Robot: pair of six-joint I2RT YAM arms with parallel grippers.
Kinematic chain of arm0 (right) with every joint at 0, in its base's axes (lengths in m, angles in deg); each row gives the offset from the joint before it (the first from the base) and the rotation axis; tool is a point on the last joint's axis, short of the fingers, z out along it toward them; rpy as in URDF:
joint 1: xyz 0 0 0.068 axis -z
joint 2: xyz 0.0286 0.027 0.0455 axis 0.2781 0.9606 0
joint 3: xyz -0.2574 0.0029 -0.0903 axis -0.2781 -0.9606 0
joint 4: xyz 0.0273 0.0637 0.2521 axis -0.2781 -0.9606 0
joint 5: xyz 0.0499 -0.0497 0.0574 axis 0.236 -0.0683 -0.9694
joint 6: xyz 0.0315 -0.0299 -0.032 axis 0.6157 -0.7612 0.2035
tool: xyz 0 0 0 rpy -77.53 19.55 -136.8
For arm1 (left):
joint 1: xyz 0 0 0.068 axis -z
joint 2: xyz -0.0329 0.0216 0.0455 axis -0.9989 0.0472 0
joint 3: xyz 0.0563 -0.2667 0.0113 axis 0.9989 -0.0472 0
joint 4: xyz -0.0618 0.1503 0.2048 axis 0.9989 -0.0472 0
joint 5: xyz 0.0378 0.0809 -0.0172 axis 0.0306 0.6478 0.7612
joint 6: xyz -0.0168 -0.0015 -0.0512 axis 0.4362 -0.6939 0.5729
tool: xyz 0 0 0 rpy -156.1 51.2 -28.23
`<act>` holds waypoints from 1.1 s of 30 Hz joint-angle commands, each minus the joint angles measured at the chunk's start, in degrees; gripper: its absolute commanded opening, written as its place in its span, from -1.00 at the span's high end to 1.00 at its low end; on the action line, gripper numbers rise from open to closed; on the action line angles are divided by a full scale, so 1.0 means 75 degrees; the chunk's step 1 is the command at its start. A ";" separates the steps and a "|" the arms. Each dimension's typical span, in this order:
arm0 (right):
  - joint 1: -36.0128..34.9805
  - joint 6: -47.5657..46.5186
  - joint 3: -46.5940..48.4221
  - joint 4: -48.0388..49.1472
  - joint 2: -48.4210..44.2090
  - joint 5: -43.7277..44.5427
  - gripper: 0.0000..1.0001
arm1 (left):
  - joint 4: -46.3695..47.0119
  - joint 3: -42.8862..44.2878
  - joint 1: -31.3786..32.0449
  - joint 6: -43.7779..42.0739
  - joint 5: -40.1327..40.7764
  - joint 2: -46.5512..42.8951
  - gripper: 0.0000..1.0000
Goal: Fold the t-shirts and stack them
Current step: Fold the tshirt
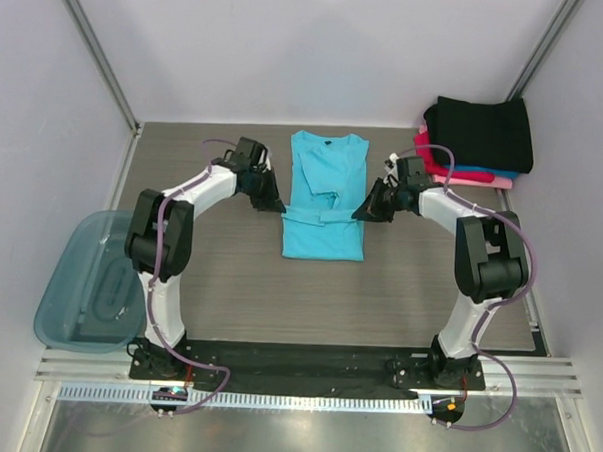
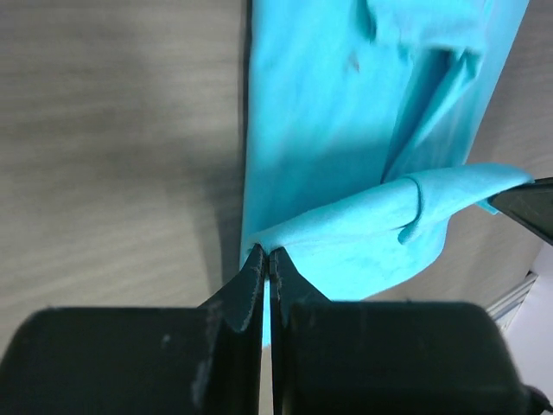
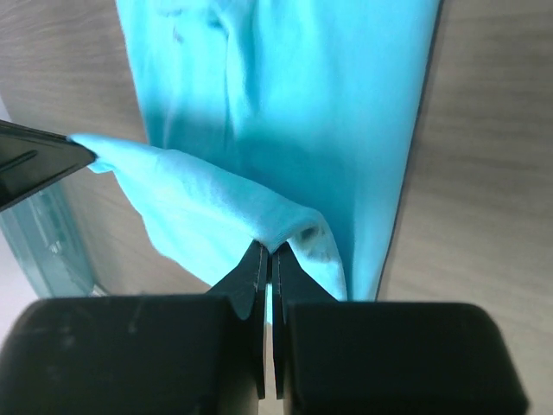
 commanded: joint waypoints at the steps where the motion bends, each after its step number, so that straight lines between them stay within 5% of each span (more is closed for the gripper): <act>1: 0.0079 -0.0381 0.0699 0.0245 0.0302 0.0238 0.98 | 0.0363 0.0758 -0.0302 -0.0254 -0.0217 0.0291 1.00; 8: 0.0161 -0.0416 0.1123 0.0058 0.0538 0.0379 0.97 | 0.0281 0.1766 -0.0444 -0.0430 -0.0604 0.1076 0.99; 21: 0.0348 -0.0463 0.1005 0.0022 0.0596 0.0485 0.97 | 0.0480 0.1814 -0.0374 -0.0523 -0.0604 0.1217 0.95; 22: 0.0348 -0.0475 0.1052 0.0034 0.0677 0.0531 0.98 | 0.0468 0.1907 -0.0374 -0.0535 -0.0604 0.1264 0.90; 25: 0.0360 -0.0580 0.1240 0.0034 0.0702 0.0684 0.74 | 0.0480 0.2072 -0.0362 -0.0641 -0.0511 0.1393 0.24; 26: 0.0395 -0.0592 0.1298 0.0011 0.0620 0.0789 0.43 | 0.0468 0.2107 -0.0362 -0.0710 -0.0325 0.1359 0.17; 29: 0.0512 -0.0475 0.1217 -0.0060 0.0049 0.0778 0.04 | -0.0009 0.2143 -0.0374 -0.0851 0.0062 0.1066 -0.07; 33: 0.0559 -0.0429 0.0424 -0.0352 -0.0935 0.0287 -0.05 | -0.0597 0.1009 -0.0490 -0.0736 0.0275 -0.0301 -0.33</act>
